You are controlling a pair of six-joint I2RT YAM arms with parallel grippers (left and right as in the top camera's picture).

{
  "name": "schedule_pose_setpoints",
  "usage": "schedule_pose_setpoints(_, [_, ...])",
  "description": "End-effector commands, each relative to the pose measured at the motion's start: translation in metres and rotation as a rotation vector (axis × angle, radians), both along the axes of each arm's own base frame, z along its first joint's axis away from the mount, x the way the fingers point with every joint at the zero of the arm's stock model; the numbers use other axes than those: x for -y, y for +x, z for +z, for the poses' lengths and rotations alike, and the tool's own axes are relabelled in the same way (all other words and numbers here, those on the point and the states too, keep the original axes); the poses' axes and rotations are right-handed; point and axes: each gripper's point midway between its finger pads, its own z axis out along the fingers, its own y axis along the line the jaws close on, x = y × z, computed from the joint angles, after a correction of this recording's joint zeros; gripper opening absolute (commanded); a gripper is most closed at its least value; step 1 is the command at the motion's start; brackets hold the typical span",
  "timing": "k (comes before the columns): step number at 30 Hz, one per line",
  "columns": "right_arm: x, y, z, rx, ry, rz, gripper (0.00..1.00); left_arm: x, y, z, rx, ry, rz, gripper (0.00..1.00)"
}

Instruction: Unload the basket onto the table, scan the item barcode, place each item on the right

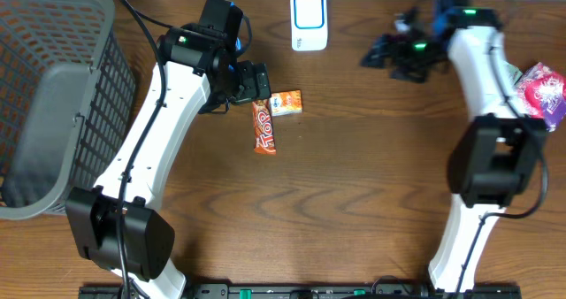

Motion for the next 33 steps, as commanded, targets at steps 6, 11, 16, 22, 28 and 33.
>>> schedule_pose_setpoints(6, [-0.1, -0.022, -0.018, -0.027, -0.049, 0.105, 0.79, -0.003, 0.0, -0.006, -0.01, 0.021, -0.01, 0.98])
schedule_pose_setpoints(11, [-0.14, -0.031, -0.032, -0.174, -0.007, -0.068, 0.73, -0.003, 0.0, -0.006, -0.01, 0.021, -0.01, 0.98])
schedule_pose_setpoints(16, [-0.164, -0.044, -0.052, -0.331, -0.009, -0.227, 0.7, -0.003, 0.0, -0.006, -0.01, 0.021, -0.01, 0.98])
schedule_pose_setpoints(22, [-0.172, -0.055, -0.072, -0.393, -0.085, -0.327, 0.69, -0.003, 0.0, -0.006, -0.01, 0.021, -0.01, 0.98])
schedule_pose_setpoints(28, [-0.17, -0.06, -0.089, -0.441, -0.128, -0.473, 0.61, -0.003, 0.0, -0.006, -0.01, 0.021, -0.01, 0.98])
schedule_pose_setpoints(33, [-0.16, -0.064, -0.115, -0.468, -0.158, -0.584, 0.56, -0.003, 0.0, -0.006, -0.01, 0.021, -0.01, 0.98])
